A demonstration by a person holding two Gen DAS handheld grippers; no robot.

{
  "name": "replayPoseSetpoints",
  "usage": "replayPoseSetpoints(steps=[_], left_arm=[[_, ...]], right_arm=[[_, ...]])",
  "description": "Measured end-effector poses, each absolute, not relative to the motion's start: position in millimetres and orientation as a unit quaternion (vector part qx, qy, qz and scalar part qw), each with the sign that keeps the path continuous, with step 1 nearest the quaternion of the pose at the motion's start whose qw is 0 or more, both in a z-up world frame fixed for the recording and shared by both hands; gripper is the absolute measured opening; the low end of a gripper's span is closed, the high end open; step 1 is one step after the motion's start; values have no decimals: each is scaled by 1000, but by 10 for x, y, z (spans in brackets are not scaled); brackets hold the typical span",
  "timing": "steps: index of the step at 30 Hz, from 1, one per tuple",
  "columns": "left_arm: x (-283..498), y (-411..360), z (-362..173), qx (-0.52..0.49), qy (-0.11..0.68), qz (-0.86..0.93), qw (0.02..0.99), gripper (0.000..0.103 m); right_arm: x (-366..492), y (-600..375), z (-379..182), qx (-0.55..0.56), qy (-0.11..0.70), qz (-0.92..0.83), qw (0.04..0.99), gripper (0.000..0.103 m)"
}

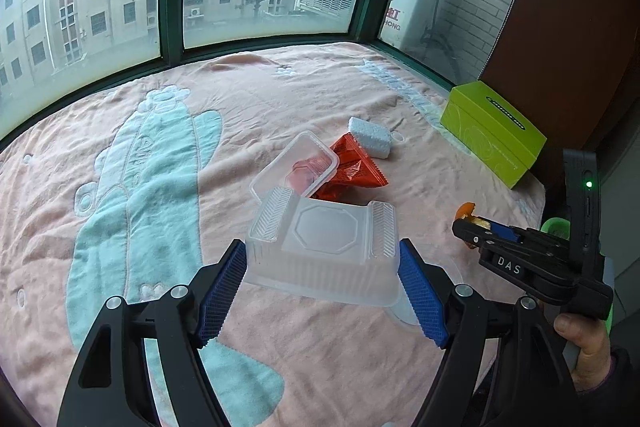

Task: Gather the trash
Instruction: 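Close the right tool on the orange-topped bread scrap and lift it, then carry the bread scrap and container to the basket, opening the right tool over it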

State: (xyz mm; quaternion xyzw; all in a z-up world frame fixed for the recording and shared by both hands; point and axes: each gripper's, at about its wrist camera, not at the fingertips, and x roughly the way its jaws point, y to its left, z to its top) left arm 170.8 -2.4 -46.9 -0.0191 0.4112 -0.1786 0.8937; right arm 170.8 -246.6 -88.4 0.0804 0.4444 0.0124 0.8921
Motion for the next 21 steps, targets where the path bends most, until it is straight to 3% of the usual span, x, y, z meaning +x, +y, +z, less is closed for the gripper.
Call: replayPoseSetpoints(steps=[21], left_arm=[[1245,-897,-190,6,389,-253,886,73]], right_arm=[[602,-3239,-402,96,401,-7,911,35]])
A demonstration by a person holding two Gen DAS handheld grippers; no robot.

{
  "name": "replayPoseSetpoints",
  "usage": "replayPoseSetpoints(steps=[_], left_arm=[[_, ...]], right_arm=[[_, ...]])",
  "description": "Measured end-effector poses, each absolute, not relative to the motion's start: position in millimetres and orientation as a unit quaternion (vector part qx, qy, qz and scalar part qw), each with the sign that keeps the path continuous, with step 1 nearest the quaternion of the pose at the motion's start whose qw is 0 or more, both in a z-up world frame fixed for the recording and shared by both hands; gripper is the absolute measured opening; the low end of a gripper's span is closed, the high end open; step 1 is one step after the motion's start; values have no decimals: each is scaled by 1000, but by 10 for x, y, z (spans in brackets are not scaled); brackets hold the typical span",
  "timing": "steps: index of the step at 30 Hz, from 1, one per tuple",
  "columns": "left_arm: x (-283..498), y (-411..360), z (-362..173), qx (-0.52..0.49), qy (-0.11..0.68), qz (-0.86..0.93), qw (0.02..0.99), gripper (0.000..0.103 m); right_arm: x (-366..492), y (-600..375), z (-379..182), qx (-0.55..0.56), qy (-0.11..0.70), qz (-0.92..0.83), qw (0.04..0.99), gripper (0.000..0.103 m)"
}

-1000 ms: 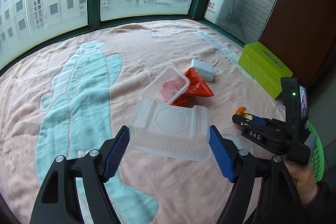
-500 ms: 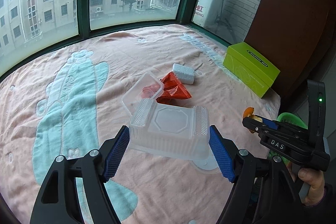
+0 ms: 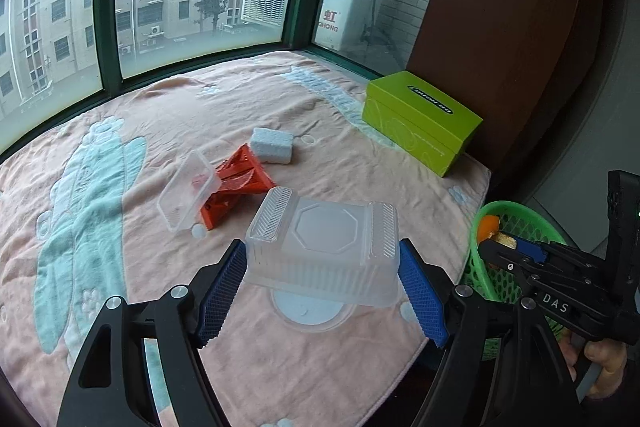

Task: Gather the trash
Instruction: 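Carry the bread scrap and container to the basket, opening the right tool over it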

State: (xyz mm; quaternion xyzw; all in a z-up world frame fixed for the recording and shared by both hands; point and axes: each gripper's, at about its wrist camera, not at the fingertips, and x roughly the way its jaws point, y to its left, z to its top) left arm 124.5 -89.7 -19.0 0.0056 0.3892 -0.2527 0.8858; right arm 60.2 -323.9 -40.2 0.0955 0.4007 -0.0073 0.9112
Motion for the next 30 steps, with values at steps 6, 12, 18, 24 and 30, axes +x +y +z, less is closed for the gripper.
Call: replayPoseSetpoints(steps=[6,12,18,24,30], left_arm=[[1121,-1208,-128,13,385,-281,879,73],[1018,-1504,-82,22,382,-308,871,73],[942,-1788,-57,34,381,-329,864,73],[859,-2068,-46,49,381,-350,854,73],[776,-2325,-61,63,381,-370,845,73]], right_arm=[[289,-3642,-396,106,398,-43,910,35],[17,-4111,-418,119,397,-90,906,37],[-213,-4496,-439,135,393,-130,900,39],[-404,-4730,-409,151,378,-156,900,60],[-564,-4834,-357,165,366,-162,901,68]])
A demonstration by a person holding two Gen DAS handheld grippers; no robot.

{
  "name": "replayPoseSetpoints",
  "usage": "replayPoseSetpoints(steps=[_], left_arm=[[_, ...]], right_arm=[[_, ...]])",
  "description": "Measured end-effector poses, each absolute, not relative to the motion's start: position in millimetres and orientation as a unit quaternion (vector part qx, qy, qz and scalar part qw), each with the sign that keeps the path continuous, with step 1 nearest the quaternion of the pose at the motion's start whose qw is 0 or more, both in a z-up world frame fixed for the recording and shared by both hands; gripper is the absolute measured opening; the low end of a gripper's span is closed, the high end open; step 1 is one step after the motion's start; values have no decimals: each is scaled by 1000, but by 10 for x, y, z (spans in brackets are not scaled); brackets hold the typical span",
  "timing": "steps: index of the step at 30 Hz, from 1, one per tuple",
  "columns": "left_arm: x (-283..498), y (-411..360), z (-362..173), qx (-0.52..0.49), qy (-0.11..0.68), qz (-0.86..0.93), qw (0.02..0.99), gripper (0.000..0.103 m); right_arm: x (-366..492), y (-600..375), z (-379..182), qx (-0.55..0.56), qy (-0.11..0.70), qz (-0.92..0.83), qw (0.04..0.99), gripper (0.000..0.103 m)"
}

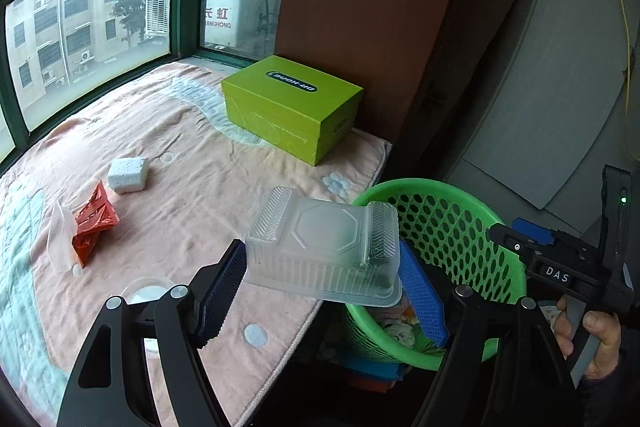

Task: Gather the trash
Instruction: 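Carry the bread scrap and container to the basket, opening the right tool over it, then open the left tool to drop the clear container into the basket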

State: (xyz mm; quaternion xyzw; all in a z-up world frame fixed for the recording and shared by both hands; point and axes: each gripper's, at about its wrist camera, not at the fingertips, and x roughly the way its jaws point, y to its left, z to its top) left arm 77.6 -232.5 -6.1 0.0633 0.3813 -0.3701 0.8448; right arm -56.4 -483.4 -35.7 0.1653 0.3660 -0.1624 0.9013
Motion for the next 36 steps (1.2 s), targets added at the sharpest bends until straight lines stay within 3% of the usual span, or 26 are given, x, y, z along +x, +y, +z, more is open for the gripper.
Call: replayPoseSetpoints(steps=[12,24,27,30,36], left_arm=[[617,-2728,-130,82,391,-397,826,74],[491,-3043,-228,98,404,-412,811,74],[479,-3100,-257,99,409,-416,806,75],[451,-3143,-263,99,409,-420,804,83],[417,-3124,-254,95,408,-422,804,86]], right_arm=[[-793,-4852,-216,171,340,-166,910,78],[-977,-4946,-195,186,324,-175,911,79],[-1001,-4971,-207,191,323,-176,910,80],[-1024,-4979,-206,192,321,-177,910,80],[-1021,-4971,-212,194,321,-173,910,80]])
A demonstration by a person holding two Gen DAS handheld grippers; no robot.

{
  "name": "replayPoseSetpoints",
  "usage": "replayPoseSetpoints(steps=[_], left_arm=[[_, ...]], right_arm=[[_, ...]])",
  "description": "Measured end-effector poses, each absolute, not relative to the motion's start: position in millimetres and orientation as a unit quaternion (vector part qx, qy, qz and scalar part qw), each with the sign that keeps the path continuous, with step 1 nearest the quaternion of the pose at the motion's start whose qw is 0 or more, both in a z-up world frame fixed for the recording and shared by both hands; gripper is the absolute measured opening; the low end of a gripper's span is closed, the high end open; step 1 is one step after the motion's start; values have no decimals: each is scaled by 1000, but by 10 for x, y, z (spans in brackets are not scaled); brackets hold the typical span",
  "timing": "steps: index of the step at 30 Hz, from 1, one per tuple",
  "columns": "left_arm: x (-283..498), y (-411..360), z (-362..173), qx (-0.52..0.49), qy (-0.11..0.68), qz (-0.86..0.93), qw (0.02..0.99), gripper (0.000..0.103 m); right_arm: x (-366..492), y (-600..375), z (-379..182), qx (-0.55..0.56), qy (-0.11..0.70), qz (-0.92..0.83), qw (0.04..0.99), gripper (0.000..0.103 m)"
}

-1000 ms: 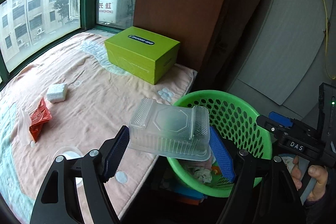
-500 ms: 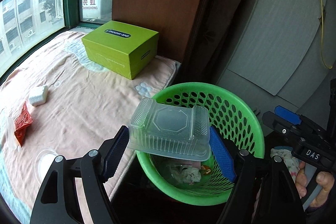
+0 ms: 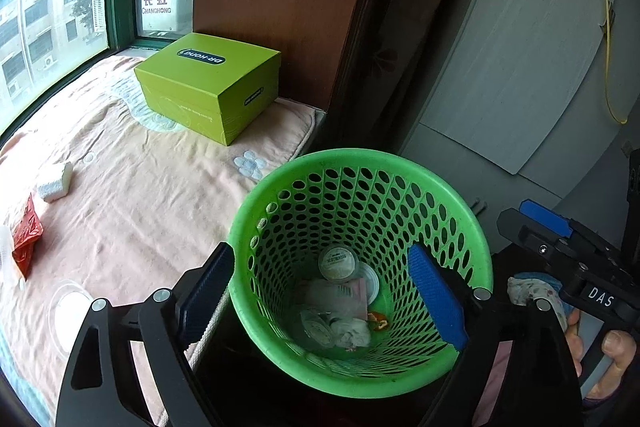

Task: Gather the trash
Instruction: 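Open the left tool to drop the clear container into the basket, then move both tools back to the window seat toward the remaining clear items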

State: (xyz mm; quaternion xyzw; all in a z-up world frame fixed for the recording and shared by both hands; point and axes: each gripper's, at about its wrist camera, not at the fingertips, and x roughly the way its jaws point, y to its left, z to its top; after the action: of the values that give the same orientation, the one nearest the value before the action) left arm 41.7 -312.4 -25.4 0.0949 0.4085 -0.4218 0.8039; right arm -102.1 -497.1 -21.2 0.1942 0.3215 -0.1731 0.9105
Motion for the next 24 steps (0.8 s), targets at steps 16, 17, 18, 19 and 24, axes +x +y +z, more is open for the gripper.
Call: replayPoseSetpoints(steps=[16,17,18,19,24], left_arm=[[732,-2494,-182,68,412,-357,836,87],[770,-2431,-181,65,412,-350,839,87],[805,-2373,-182,64,411,-344,842,87],[841,-2318,-187,63,411,-337,845,87],[1052,-1970,-170,57,407,-299,861,87]], right_arm=[[-787,-4653,-178,181,328,-132,918,83],[-762,-4626,-175,179,329,-128,918,83],[-737,-4601,-174,178,330,-125,919,83],[-713,-4575,-173,177,330,-122,919,83],[-560,-4423,-169,170,336,-99,921,83]])
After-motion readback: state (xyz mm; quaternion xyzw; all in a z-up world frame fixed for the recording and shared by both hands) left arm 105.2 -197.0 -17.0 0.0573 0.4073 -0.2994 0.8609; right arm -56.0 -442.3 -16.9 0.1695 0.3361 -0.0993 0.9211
